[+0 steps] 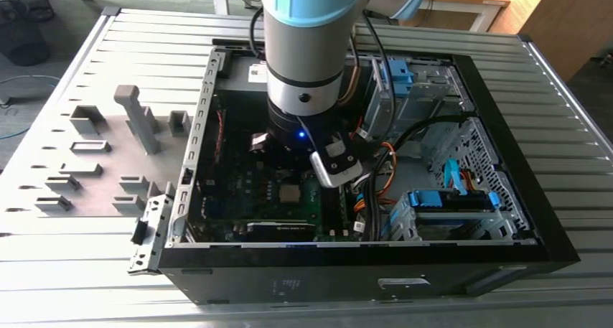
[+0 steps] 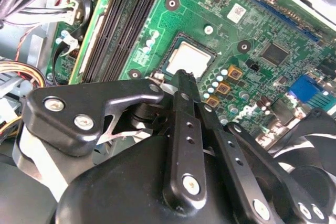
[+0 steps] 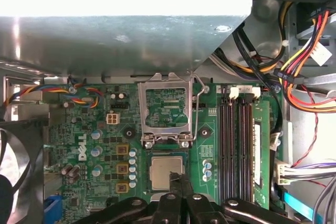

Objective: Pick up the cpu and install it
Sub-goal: 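Close the cpu cover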

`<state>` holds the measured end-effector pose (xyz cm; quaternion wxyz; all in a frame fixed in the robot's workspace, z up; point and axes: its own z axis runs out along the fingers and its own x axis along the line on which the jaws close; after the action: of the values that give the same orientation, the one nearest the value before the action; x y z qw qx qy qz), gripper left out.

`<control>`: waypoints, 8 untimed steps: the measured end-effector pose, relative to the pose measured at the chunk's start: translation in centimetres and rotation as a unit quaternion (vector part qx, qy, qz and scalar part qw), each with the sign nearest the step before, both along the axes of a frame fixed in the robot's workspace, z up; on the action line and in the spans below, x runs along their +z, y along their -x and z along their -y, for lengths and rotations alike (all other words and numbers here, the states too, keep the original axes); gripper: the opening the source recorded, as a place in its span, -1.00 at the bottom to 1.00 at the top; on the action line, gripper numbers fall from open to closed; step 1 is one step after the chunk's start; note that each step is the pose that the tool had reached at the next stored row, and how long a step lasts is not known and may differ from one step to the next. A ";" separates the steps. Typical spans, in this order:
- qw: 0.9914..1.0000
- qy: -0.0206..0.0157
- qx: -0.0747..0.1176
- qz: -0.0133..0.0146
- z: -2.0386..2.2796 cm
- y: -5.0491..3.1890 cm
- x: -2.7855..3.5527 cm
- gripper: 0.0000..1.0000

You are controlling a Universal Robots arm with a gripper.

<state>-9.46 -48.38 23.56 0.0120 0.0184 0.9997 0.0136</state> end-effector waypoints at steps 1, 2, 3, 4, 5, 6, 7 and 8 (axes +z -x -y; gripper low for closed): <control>1.000 0.000 0.000 0.000 -0.01 -0.06 0.00 -0.79; 1.000 0.000 0.000 0.000 -0.01 -0.13 0.00 -0.79; 1.000 0.000 0.000 0.000 -0.02 -0.19 0.00 -0.79; 1.000 0.000 0.000 0.000 -0.02 -0.27 -0.01 -0.79; 1.000 0.000 0.000 0.000 -0.03 -0.34 -0.02 -0.79; 1.000 0.000 0.000 0.000 -0.04 -0.39 -0.03 -0.79; 1.000 0.000 0.000 0.000 -0.04 -0.43 -0.05 -0.79; 1.000 0.000 0.000 0.000 -0.04 -0.44 -0.04 -0.79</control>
<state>-9.02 -48.33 23.51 0.0120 0.0182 0.9997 0.0136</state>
